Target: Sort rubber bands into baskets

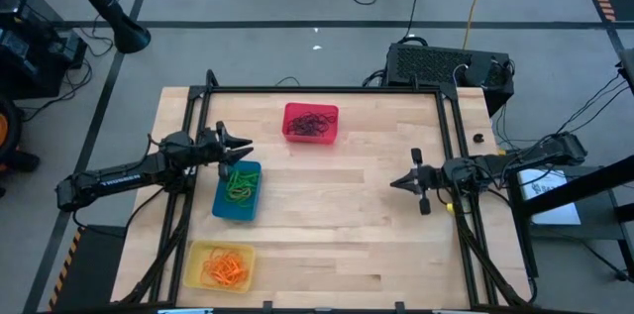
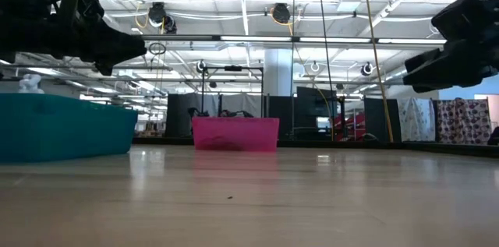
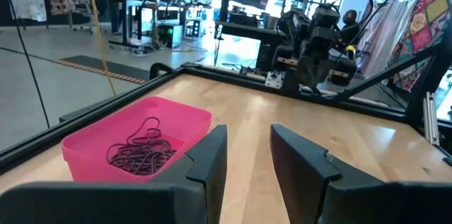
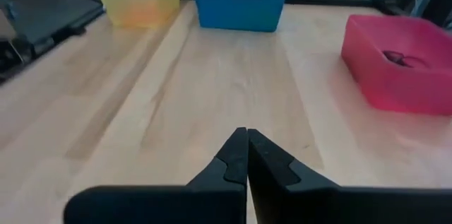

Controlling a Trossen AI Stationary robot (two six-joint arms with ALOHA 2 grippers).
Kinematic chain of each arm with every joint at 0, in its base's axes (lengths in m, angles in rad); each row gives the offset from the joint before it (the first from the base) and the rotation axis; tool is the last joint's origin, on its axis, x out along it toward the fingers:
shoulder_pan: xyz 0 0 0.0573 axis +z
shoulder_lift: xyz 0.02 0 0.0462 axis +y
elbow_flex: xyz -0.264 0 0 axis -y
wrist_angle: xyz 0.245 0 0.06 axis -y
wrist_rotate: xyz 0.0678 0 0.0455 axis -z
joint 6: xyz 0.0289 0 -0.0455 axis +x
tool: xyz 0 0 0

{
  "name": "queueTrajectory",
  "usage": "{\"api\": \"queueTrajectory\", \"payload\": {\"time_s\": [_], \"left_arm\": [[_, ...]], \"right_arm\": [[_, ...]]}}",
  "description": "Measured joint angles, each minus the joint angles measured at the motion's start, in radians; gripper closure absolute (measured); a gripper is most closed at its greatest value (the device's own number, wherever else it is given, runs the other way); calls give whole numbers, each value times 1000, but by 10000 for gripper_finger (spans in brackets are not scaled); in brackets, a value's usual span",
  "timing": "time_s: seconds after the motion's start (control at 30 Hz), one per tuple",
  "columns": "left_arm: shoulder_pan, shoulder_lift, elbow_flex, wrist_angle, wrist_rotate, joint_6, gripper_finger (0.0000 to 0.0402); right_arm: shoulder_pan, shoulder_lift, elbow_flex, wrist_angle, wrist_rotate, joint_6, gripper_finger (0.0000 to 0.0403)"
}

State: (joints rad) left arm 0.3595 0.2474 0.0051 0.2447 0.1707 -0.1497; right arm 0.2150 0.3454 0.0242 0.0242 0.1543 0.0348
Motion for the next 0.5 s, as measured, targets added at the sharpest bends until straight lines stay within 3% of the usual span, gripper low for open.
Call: {"api": "queueTrajectory", "payload": {"time_s": [0.13, 0.5], "left_arm": [[0, 0, 0, 0, 0, 0, 286], [0, 0, 0, 0, 0, 0, 286]], "right_arm": [[0, 0, 0, 3, 0, 80, 403], [0, 0, 0, 2, 0, 84, 403]]}}
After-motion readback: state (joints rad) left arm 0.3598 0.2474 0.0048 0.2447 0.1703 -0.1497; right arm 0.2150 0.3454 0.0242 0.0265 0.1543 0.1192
